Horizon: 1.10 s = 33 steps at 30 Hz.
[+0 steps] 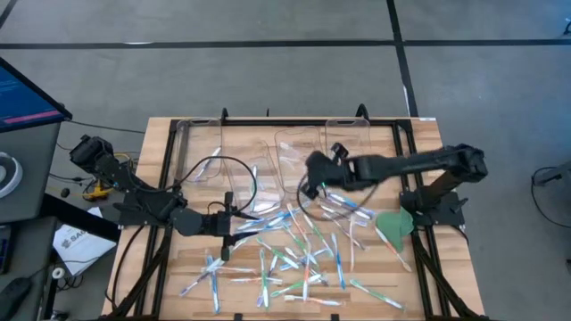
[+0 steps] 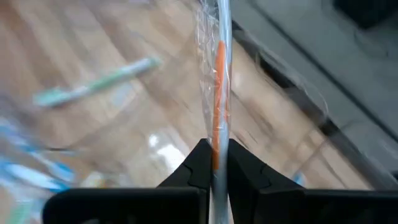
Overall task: Pick & Place Toothbrushes
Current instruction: Put the orange toothbrush into the middle right transparent bin, then adjust the transparent bins
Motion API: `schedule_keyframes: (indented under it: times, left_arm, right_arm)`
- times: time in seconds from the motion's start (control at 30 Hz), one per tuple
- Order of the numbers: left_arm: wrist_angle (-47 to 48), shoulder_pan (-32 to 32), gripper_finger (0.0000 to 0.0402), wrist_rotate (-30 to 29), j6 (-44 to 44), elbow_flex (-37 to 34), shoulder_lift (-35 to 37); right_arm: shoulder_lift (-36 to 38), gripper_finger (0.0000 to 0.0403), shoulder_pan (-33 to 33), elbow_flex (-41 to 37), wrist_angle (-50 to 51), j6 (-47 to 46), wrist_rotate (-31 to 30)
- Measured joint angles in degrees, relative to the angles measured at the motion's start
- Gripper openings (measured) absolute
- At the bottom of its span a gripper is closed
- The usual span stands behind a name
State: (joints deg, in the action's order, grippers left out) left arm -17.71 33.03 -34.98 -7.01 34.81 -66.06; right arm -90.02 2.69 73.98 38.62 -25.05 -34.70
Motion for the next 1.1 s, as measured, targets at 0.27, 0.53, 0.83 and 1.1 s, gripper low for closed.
schedule_keyframes:
  times: [0.27, 0.53, 0.83, 1.1]
  left_arm:
    - [0.2, 1.2, 0.016, 0.1, 3.3, 0.0, 0.0]
    - [-0.4, 1.2, 0.0158, 0.9, 10.4, -4.1, 0.0]
    - [-0.8, 1.1, 0.0158, 1.0, 12.5, -5.0, 0.0]
    - [-0.8, 1.1, 0.0158, 4.6, 16.1, -5.0, -6.0]
  right_arm:
    - [-6.8, 0.0021, -9.8, 0.2, -6.0, 1.9, 16.5]
    - [-12.1, 0.0048, -12.6, 0.6, -6.0, 0.6, 18.3]
    - [-12.4, 0.0174, -11.9, 4.1, -4.7, 3.2, 18.4]
    - [-12.0, 0.0226, -5.9, 11.9, 6.8, 6.2, 18.4]
